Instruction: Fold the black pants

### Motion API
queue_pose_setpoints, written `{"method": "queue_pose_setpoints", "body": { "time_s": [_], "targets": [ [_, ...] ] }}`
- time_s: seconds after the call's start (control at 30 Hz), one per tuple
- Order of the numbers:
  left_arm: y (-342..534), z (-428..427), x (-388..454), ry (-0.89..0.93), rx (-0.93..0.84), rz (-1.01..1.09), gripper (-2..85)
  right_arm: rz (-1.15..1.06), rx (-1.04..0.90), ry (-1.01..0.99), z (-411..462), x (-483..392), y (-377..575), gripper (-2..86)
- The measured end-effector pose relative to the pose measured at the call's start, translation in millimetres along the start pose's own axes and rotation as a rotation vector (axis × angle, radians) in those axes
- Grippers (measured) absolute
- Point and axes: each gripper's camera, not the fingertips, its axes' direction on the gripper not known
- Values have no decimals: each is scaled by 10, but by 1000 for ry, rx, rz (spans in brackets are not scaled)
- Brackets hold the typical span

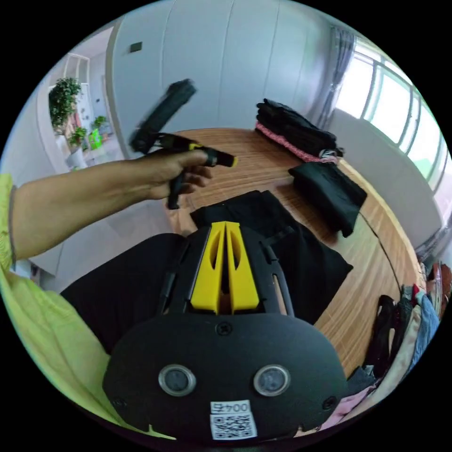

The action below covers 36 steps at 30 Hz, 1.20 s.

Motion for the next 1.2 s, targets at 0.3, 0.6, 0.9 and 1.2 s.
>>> {"method": "queue_pose_setpoints", "body": {
  "time_s": [0.3, 0.6, 0.9, 1.2],
  "targets": [
    [-454, 1194, 388, 141, -185, 57, 1, 242, -168, 245, 416, 952, 739, -6],
    [-309, 1480, -50, 143, -336, 49, 1, 730, -159, 70, 262, 2240, 2313, 43],
    [404, 633, 474, 212, -145, 158, 1, 1030, -40, -209, -50, 2897, 4093, 71],
    [1123, 1051, 1245, -65, -150, 331, 1, 1141, 33, -480, 480, 3428, 4750, 118]
  ]
}}
